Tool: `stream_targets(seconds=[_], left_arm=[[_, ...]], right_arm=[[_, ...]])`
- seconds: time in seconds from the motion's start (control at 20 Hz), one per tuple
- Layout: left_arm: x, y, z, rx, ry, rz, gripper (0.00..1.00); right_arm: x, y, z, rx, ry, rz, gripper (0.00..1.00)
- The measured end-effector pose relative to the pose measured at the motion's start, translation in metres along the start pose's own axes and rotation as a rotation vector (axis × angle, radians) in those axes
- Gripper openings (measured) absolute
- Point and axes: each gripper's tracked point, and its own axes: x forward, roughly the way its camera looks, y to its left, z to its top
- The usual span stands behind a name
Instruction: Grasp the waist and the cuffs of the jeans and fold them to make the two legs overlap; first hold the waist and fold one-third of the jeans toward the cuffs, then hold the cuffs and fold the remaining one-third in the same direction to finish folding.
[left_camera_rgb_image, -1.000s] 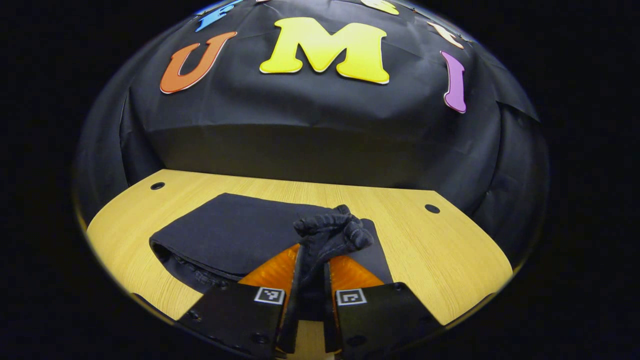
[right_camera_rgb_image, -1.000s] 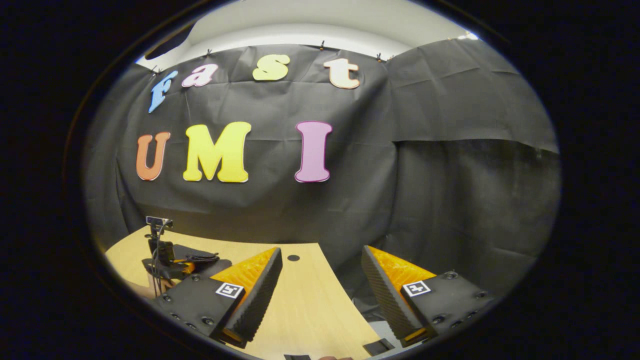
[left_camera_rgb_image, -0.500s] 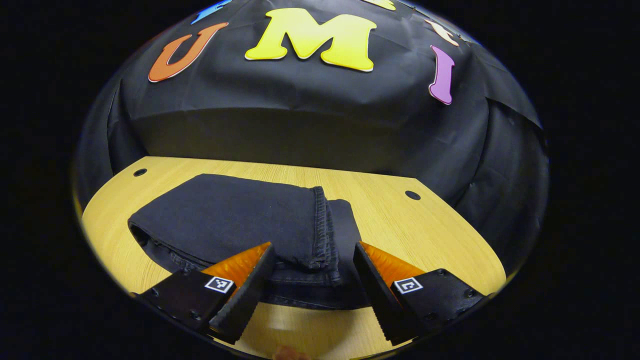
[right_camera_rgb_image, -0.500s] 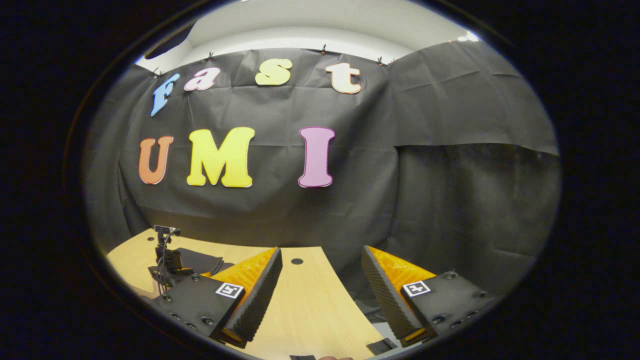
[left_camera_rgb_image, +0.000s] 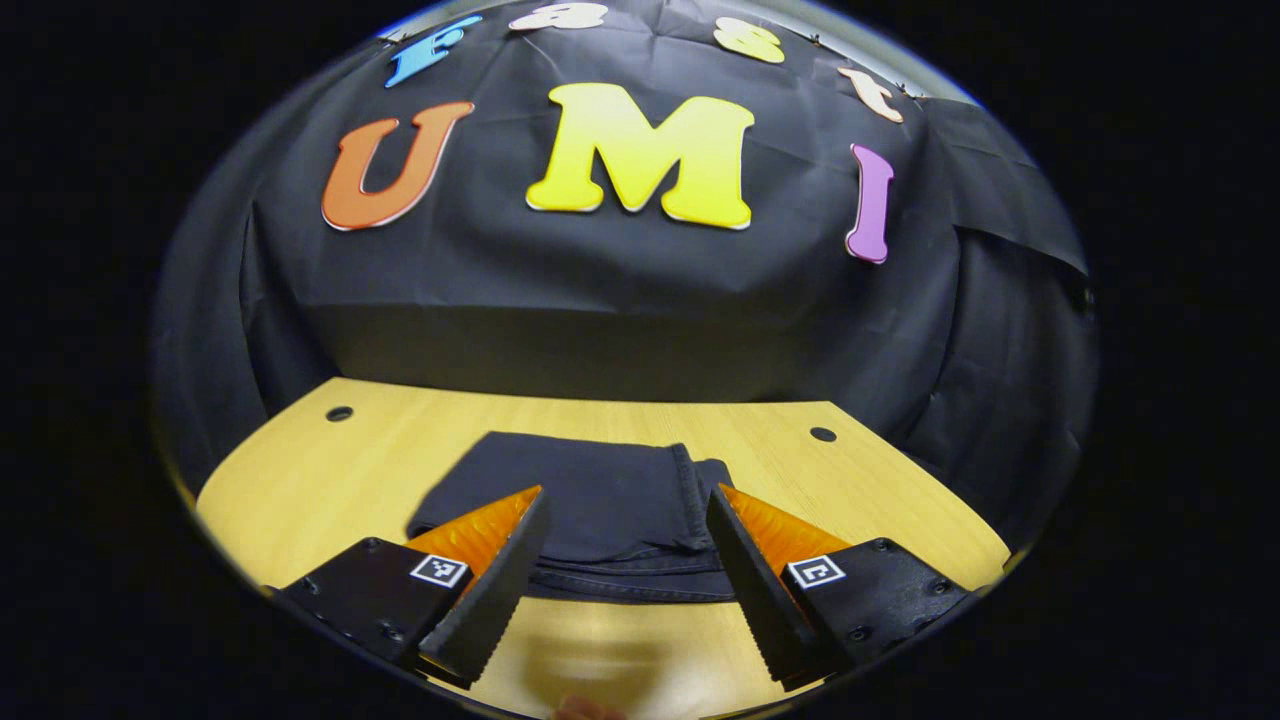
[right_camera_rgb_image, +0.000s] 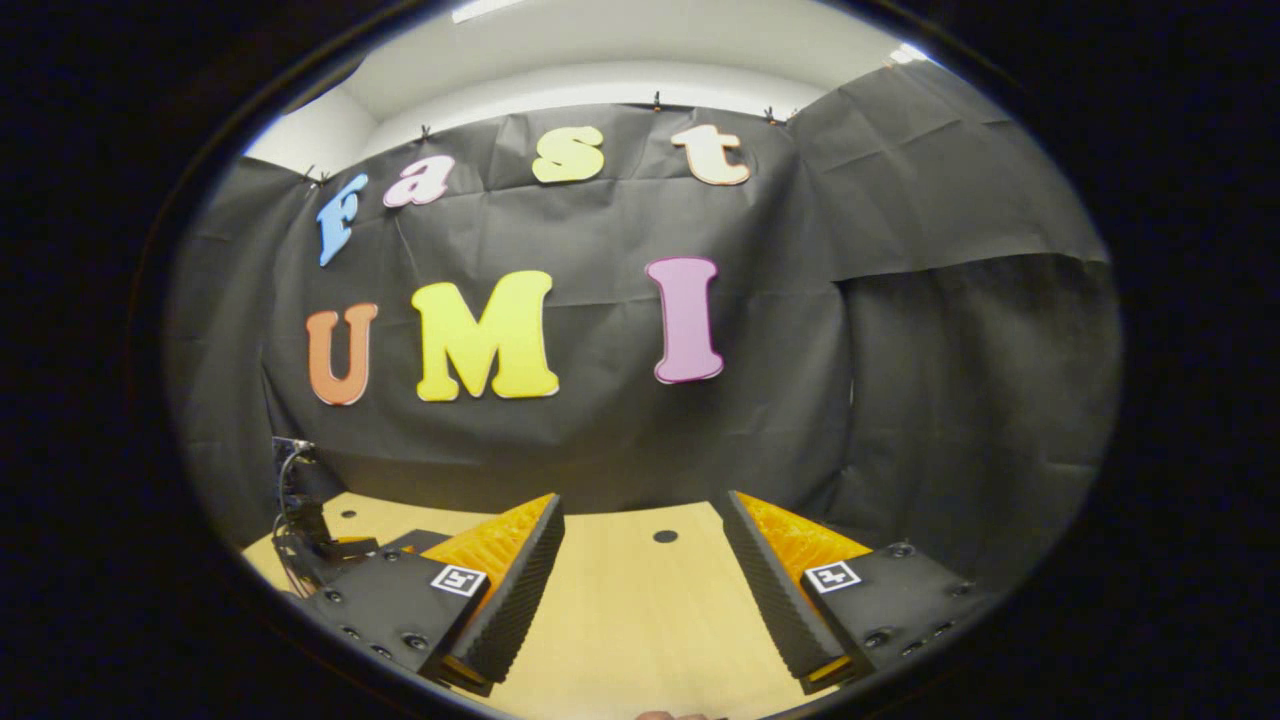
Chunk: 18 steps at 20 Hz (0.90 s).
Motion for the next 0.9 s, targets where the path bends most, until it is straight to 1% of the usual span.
stream_targets(seconds=[0.05,0.2,0.25,0.35,0.4,0.45,0.6,0.65,0.7,0.75,0.8,0.9], left_arm=[[-0.012,0.013,0.009,0.006,-0.014,0.014,1.0],[-0.053,0.044,0.039,0.028,-0.071,0.044,0.99],[-0.069,0.057,0.052,0.035,-0.101,0.066,1.0],[-0.095,0.074,0.071,0.028,-0.148,0.09,0.99],[-0.106,0.083,0.078,0.022,-0.161,0.105,0.99],[-0.114,0.092,0.082,0.01,-0.164,0.12,0.99],[-0.142,0.108,0.081,-0.034,-0.172,0.133,1.0],[-0.148,0.111,0.08,-0.033,-0.176,0.141,0.99],[-0.154,0.113,0.078,-0.028,-0.176,0.146,0.99],[-0.158,0.115,0.075,-0.022,-0.179,0.148,0.99],[-0.161,0.116,0.072,-0.019,-0.177,0.145,0.99],[-0.164,0.118,0.066,-0.004,-0.165,0.141,0.99]], right_arm=[[0.006,0.013,-0.001,0.006,-0.009,0.007,0.99],[0.023,0.056,-0.004,-0.002,-0.055,0.018,0.99],[0.023,0.076,0.001,0.008,-0.093,0.039,0.95],[0.02,0.11,0.01,0.046,-0.165,0.078,0.98],[0.018,0.128,0.006,0.055,-0.179,0.104,1.0],[0.016,0.142,-0.001,0.048,-0.176,0.116,0.96],[0.009,0.17,-0.027,-0.015,-0.142,0.135,0.95],[0.005,0.176,-0.033,-0.042,-0.143,0.133,0.96],[0.001,0.184,-0.036,-0.062,-0.146,0.141,0.99],[-0.003,0.191,-0.039,-0.075,-0.149,0.149,0.99],[-0.005,0.196,-0.043,-0.088,-0.146,0.158,0.95],[-0.008,0.2,-0.048,-0.109,-0.137,0.158,0.95]])
